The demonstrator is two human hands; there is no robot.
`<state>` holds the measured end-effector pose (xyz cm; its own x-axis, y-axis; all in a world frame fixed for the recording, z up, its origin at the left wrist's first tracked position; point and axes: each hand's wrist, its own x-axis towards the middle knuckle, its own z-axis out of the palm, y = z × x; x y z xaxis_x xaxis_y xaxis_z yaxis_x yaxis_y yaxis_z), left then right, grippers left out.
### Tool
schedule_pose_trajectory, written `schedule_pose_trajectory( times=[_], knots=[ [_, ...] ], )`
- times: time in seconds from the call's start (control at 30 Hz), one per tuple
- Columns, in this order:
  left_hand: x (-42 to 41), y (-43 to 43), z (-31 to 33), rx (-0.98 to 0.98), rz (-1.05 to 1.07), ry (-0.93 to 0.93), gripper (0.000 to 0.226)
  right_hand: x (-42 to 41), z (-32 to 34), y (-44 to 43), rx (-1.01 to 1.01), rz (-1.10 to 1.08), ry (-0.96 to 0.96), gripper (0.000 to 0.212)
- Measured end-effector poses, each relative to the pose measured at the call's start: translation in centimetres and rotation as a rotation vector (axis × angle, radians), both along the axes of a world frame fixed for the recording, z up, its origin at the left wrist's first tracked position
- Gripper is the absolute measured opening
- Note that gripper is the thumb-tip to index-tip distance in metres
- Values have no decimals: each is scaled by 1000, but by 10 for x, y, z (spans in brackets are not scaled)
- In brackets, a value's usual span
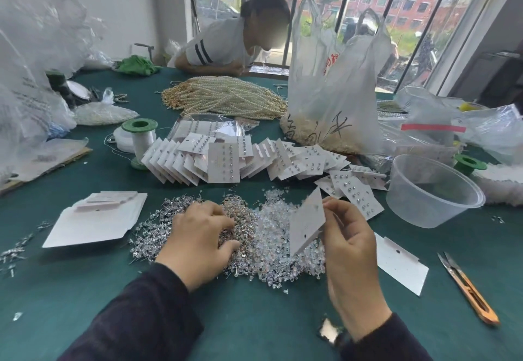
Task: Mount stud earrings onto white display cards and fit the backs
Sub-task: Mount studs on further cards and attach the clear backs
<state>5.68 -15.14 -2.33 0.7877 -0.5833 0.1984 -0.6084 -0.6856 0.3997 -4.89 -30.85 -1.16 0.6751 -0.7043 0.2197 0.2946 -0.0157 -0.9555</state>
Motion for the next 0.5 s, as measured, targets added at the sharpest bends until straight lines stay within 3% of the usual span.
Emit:
schedule_pose_trajectory(
  times=[0.13,0.2,0.37,0.5],
  knots=[
    [-1,-2,-1,-125,37,49,15,-3,7,-6,422,192,-44,20],
    [-1,-3,-1,-149,56,38,11,-3,9,-7,507,259,-39,8],
    [-1,-3,4,-248,90,25,7,-3,8,-8,616,327,9,25],
    [-1,-1,8,-380,121,129,5,-2,7,-9,667,347,49,33]
  ],
)
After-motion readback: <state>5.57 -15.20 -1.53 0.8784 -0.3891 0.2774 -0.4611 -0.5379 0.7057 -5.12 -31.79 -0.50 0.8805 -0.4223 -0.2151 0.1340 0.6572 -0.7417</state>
